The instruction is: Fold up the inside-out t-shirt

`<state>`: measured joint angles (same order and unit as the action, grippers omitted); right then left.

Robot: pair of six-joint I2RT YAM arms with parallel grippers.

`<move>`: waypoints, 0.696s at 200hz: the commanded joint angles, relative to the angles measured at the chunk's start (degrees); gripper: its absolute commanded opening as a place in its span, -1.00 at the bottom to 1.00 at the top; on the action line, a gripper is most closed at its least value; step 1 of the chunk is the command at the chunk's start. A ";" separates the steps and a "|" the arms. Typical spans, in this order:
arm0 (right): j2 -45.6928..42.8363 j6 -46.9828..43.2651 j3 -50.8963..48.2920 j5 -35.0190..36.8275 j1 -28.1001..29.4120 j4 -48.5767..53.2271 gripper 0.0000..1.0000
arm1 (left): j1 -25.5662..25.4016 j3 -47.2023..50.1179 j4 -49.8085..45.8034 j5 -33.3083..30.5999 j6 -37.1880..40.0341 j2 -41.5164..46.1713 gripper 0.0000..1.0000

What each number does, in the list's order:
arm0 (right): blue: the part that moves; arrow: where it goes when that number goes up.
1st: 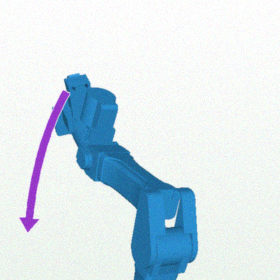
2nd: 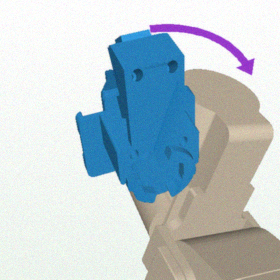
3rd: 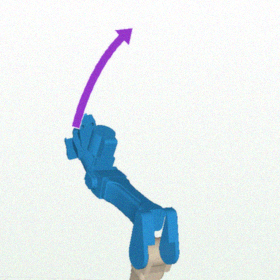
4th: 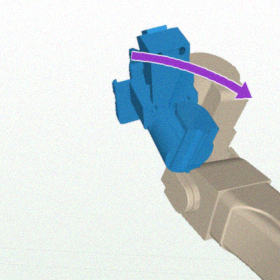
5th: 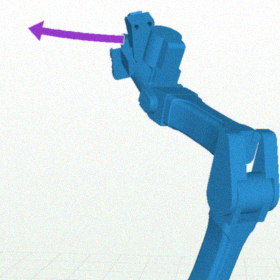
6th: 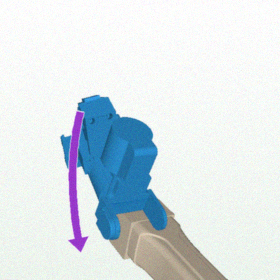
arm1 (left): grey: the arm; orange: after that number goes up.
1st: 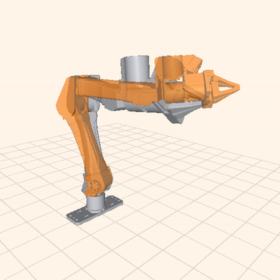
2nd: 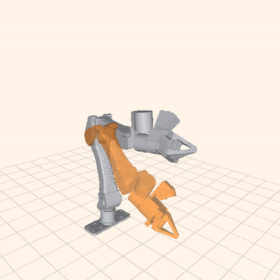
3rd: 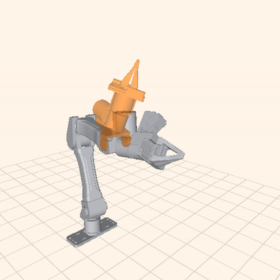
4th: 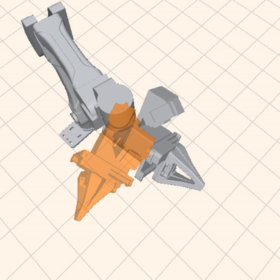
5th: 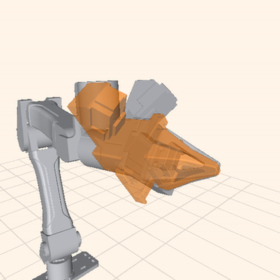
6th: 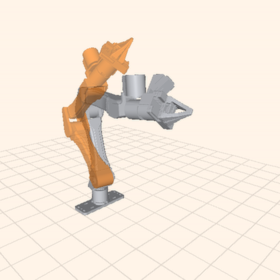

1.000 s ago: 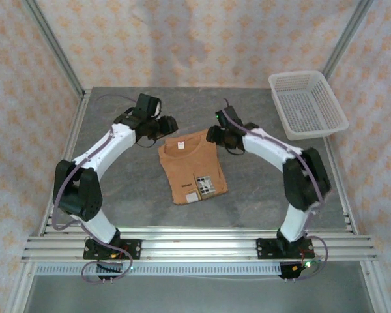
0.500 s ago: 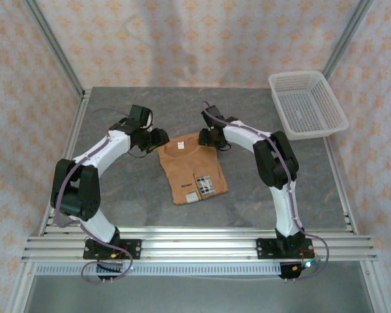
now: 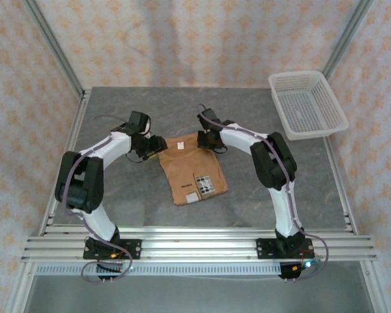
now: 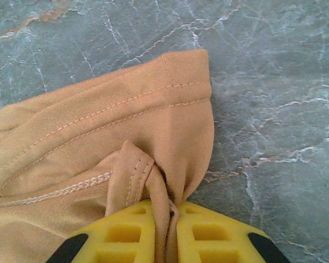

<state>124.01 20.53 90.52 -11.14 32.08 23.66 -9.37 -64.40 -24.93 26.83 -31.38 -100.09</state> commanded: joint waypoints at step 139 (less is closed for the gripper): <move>0.25 -0.92 -1.49 -2.84 -1.14 0.69 -0.75 | -4.05 -12.09 10.43 1.91 -5.16 -16.57 -0.14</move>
<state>124.01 20.47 90.30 -13.56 31.07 23.18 -11.18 -74.46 -21.28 27.66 -35.70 -114.06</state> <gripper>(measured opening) 0.128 0.429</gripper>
